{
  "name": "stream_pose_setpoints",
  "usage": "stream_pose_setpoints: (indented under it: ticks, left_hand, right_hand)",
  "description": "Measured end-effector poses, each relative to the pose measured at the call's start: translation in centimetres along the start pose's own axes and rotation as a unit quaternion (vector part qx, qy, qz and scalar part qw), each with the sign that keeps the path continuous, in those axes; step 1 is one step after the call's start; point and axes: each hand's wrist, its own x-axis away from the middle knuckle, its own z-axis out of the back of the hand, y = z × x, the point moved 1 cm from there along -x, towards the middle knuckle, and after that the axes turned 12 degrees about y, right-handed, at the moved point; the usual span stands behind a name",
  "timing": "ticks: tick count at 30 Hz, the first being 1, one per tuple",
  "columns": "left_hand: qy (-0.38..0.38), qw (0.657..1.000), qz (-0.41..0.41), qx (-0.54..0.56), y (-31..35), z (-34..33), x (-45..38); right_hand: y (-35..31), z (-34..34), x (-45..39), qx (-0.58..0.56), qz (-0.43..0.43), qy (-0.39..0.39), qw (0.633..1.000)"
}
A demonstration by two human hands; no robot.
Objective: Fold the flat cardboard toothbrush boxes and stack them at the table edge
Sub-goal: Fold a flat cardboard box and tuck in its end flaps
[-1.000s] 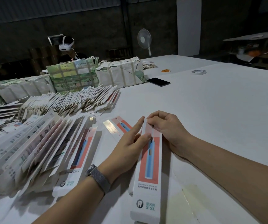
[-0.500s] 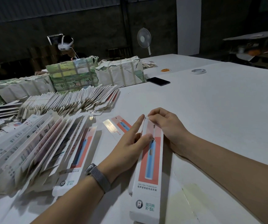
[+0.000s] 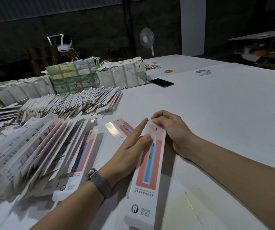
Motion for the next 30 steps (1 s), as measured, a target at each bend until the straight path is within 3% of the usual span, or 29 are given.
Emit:
stream_pose_setpoints:
  ticks: [7,24,30]
  left_hand:
    - [-0.002,1.0,-0.026,-0.002,-0.01,-0.08,0.04]
    - [0.033,0.998,-0.049,0.03,-0.05,0.16,-0.2]
    - [0.057,0.996,-0.044,0.059,-0.06,0.18,-0.43]
  right_hand:
    - [0.19,-0.01,0.0,0.003,0.018,0.01,1.0]
    - [0.2,0.23,0.47,0.04,0.072,-0.047,0.996]
    - [0.76,0.17,0.15,0.01,0.049,-0.049,0.998]
